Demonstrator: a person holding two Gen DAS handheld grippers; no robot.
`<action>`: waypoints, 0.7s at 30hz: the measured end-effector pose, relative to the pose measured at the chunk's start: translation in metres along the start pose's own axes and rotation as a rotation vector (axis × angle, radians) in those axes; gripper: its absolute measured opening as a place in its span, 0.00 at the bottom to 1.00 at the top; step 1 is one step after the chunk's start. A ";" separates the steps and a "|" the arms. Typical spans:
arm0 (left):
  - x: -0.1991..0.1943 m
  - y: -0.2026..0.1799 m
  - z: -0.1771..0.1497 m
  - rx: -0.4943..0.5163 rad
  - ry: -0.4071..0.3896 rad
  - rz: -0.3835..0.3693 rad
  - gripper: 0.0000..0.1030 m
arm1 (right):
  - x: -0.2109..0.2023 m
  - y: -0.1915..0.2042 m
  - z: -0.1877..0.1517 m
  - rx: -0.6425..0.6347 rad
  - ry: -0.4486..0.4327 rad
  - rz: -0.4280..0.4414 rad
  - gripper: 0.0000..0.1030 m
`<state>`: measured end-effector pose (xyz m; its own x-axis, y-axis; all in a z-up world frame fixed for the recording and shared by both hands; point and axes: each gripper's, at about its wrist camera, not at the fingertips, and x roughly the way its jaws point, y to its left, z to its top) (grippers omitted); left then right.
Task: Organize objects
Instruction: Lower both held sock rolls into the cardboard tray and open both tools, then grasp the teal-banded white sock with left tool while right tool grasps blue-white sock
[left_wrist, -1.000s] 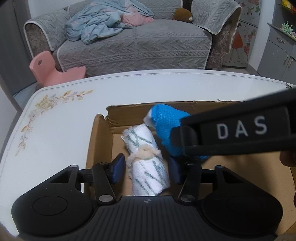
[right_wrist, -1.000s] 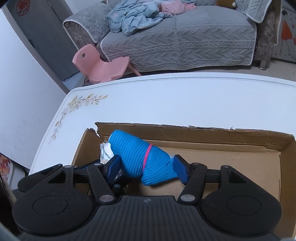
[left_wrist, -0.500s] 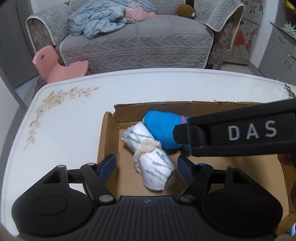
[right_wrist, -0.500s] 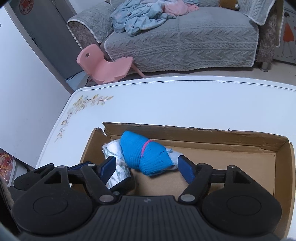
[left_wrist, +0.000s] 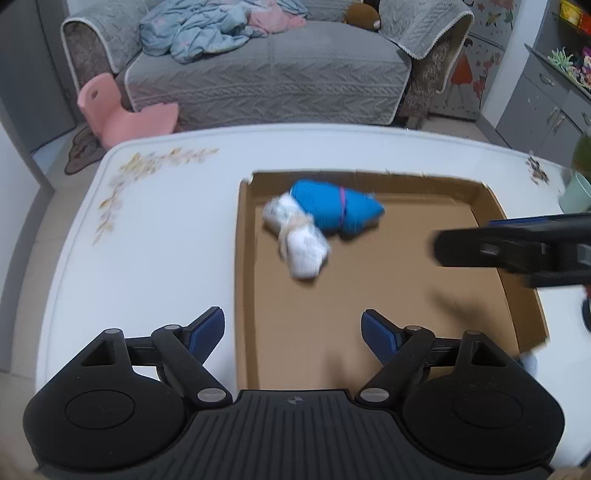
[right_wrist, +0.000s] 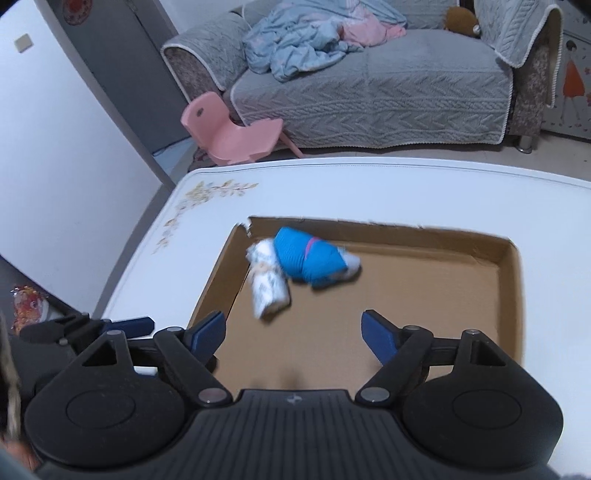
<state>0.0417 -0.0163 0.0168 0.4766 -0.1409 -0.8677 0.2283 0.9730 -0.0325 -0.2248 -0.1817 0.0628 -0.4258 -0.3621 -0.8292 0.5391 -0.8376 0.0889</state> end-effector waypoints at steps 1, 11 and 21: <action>-0.007 -0.001 -0.007 0.003 -0.004 0.003 0.83 | -0.010 -0.002 -0.008 -0.004 -0.003 -0.001 0.76; -0.058 -0.023 -0.064 -0.039 0.017 -0.044 0.83 | -0.087 -0.032 -0.079 0.028 -0.080 -0.047 0.81; -0.142 -0.075 -0.073 0.041 -0.048 -0.074 0.83 | -0.129 -0.050 -0.106 0.055 -0.234 -0.102 0.89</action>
<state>-0.1055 -0.0558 0.1066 0.4972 -0.2216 -0.8388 0.2981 0.9516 -0.0747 -0.1201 -0.0501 0.1067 -0.6359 -0.3543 -0.6857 0.4471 -0.8933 0.0469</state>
